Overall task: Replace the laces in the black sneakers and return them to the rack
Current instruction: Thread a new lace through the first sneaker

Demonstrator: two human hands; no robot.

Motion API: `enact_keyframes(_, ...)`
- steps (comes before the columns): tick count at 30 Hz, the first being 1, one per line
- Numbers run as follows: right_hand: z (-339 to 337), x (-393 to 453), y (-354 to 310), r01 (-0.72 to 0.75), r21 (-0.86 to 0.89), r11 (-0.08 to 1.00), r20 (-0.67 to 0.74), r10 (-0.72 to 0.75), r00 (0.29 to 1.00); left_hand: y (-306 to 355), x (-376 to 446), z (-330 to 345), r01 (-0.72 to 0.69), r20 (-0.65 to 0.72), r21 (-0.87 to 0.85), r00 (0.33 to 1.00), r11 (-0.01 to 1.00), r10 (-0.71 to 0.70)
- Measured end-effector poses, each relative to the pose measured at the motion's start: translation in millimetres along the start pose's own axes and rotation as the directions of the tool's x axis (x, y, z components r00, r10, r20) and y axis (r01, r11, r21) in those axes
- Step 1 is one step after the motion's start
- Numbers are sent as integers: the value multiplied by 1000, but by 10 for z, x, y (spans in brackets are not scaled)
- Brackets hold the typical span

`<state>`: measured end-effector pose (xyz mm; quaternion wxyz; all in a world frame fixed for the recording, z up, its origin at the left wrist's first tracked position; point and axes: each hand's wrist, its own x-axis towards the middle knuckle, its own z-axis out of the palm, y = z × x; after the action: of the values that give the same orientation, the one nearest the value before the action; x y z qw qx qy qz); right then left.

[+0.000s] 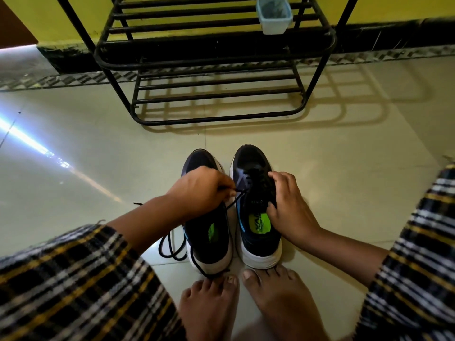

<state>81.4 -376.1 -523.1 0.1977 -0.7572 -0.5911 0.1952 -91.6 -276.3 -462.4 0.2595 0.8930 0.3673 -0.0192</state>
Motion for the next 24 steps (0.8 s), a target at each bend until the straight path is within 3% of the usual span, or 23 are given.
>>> enact_keyframes(3, 12, 2, 6, -25, -4, 1000, -1, 25, 1000, 7, 8, -58, 42, -150, -282, 985, 958, -87)
enact_keyframes(5, 9, 3, 17, -26, -9, 1000, 13, 27, 1000, 28, 0, -97, 71, -178, -547, 964, 834, -199)
enact_keyframes(7, 2, 6, 19, -25, -36, 999, 39, 27, 999, 27, -4, -153, 55, -205, -698, 940, 714, -274)
enact_keyframes(10, -9, 11, 12, -36, -65, 997, 75, 41, 996, 25, -25, -201, 45, -155, -821, 942, 569, -297)
enact_keyframes(13, -17, 16, -2, -38, -77, 996, 81, 44, 996, 65, -65, -192, 57, -32, -952, 958, 299, -284)
enact_keyframes(14, -18, 16, -6, -38, -82, 996, 85, 45, 995, 77, -82, -172, 78, -8, -955, 957, 285, -289)
enact_keyframes(16, -19, 15, -8, -39, -92, 995, 98, 48, 994, 100, -101, -137, 182, 32, -872, 947, 455, -319)
enact_keyframes(19, -23, 13, -6, -36, -100, 994, 103, 47, 994, 56, -104, -129, 336, 145, -603, 938, 723, -315)
enact_keyframes(21, -29, 16, -8, -34, -96, 995, 102, 43, 994, 38, -158, -26, 388, 280, -440, 916, 810, -286)
enact_keyframes(24, -30, 23, -15, -39, -99, 994, 108, 50, 993, -8, -151, -82, 431, 399, -321, 869, 843, -292)
